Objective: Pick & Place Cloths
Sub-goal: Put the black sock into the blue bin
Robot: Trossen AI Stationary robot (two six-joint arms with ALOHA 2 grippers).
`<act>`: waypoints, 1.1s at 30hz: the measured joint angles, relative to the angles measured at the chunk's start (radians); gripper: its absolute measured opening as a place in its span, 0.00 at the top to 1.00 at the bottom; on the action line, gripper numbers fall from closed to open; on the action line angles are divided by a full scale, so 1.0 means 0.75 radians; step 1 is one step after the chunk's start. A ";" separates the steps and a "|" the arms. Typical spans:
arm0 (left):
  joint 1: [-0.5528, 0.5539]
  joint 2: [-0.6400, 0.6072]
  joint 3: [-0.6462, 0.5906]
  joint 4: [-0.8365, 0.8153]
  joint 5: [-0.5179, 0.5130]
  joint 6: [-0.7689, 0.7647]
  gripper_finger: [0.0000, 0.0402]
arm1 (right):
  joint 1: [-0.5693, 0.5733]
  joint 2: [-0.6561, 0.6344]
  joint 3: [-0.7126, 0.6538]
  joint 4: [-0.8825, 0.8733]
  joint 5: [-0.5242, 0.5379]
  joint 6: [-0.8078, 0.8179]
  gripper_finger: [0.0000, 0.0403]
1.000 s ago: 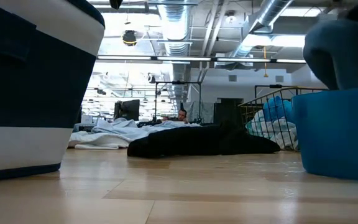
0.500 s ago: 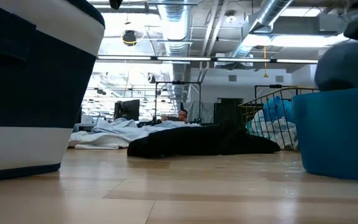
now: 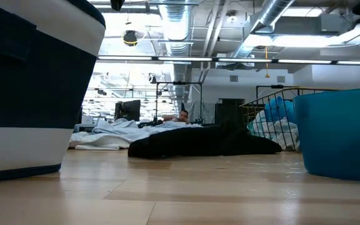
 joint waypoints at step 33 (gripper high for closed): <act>0.012 1.128 0.015 0.615 -0.005 -0.126 0.47 | -0.062 -0.149 0.001 0.029 0.084 0.148 0.24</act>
